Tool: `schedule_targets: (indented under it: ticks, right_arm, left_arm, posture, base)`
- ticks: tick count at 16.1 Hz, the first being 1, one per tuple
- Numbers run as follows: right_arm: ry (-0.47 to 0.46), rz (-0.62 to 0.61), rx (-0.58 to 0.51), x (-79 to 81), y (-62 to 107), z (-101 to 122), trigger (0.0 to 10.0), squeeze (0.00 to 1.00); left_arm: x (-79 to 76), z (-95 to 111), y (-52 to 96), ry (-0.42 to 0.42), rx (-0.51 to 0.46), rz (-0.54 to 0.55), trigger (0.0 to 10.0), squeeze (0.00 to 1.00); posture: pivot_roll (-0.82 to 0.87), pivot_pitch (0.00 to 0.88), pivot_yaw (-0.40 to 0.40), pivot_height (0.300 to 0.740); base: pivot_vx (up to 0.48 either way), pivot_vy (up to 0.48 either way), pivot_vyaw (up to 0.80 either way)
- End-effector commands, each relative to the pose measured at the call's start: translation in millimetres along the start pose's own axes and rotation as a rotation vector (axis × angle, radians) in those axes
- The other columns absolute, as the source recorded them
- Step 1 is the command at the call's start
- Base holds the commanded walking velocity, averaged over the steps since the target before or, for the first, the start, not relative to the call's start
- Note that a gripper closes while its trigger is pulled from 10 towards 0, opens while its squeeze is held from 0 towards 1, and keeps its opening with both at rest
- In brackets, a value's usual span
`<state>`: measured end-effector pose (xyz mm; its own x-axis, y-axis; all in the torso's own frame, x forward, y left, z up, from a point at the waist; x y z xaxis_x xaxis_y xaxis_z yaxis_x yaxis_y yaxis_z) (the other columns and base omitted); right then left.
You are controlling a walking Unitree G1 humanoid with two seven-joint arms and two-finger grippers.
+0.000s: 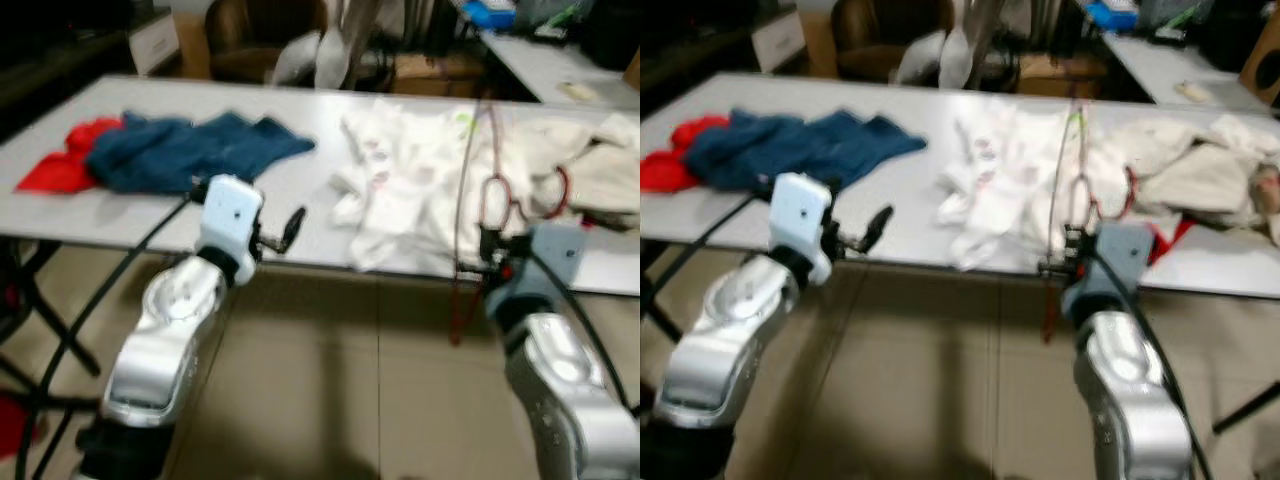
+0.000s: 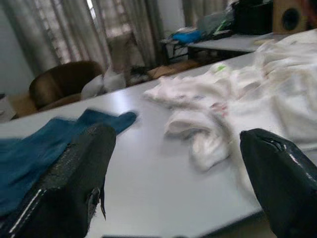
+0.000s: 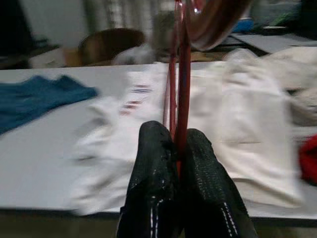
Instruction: Hang hanger
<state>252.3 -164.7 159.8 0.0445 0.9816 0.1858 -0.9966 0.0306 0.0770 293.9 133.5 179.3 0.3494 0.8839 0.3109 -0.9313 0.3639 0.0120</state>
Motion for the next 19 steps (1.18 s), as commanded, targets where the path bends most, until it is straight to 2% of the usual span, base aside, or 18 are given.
schedule_targets:
  ticks: [1,5,6,7,8,9,10,19]
  right_arm:
    - [0.005,-0.015,-0.023,-3.8,1.2,5,10.0,0.00]
    - [0.001,-0.003,-0.008,-1.1,4.9,2,10.0,0.00]
    - [-0.012,0.009,-0.008,-0.3,5.6,2,8.7,0.00]
    - [-0.012,0.014,-0.004,-0.2,6.7,1,0.0,0.00]
    - [0.001,0.011,-0.001,-0.4,6.7,1,3.4,0.00]
    - [0.009,0.009,0.000,-0.6,6.7,1,3.4,0.00]
    - [0.013,0.009,0.001,-0.5,6.4,1,10.0,0.00]
    - [0.063,0.067,0.009,7.1,1.2,2,10.0,0.00]
  left_arm:
    - [-1.4,2,-1.5,0.000,-0.006,-0.007,10.0,0.00]
    - [-4.6,3,-3.3,0.001,-0.006,-0.018,10.0,0.00]
    - [-5.6,3,-3.1,0.001,-0.006,-0.020,10.0,0.00]
    - [-6.9,1,-2.3,0.004,-0.002,-0.021,10.0,0.00]
    - [-7.4,1,-1.9,0.004,0.000,-0.022,10.0,0.00]
    - [-7.7,0,-1.8,0.004,0.000,-0.022,10.0,0.00]
    - [-8.0,0,-1.8,0.004,0.001,-0.022,10.0,0.00]
    - [-9.8,-1,-1.5,0.014,0.002,-0.009,10.0,0.00]
  posture:
    - [0.03,0.000,0.019,0.740]
    - [0.02,0.000,0.018,0.740]
    - [0.02,0.000,0.016,0.740]
    - [0.02,0.000,0.015,0.740]
    - [0.02,0.000,0.014,0.740]
    - [0.02,0.000,0.014,0.740]
    - [0.02,0.000,0.013,0.740]
    - [0.02,0.000,-0.013,0.740]
  base:
    - [0.000,0.345,0.00]
    - [0.000,0.344,0.00]
    - [0.000,0.345,0.00]
    - [0.000,0.345,0.00]
    - [0.000,0.345,0.00]
    - [0.000,0.345,0.00]
    - [0.000,0.341,0.00]
    - [0.000,0.345,0.00]
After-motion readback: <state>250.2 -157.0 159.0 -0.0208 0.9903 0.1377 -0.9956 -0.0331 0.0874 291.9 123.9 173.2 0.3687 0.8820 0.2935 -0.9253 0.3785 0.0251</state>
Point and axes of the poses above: a point about 5 cm out from each wrist's last joint towards the gripper, its own y axis pointing back from the gripper into the wrist, its own z axis along the axis of the wrist's last joint, x = y × z, the point moved 1 cm from there along -y, pointing out of the wrist towards the gripper, and after that the axes turned 5 degrees about -y, right-handed, at the moved point
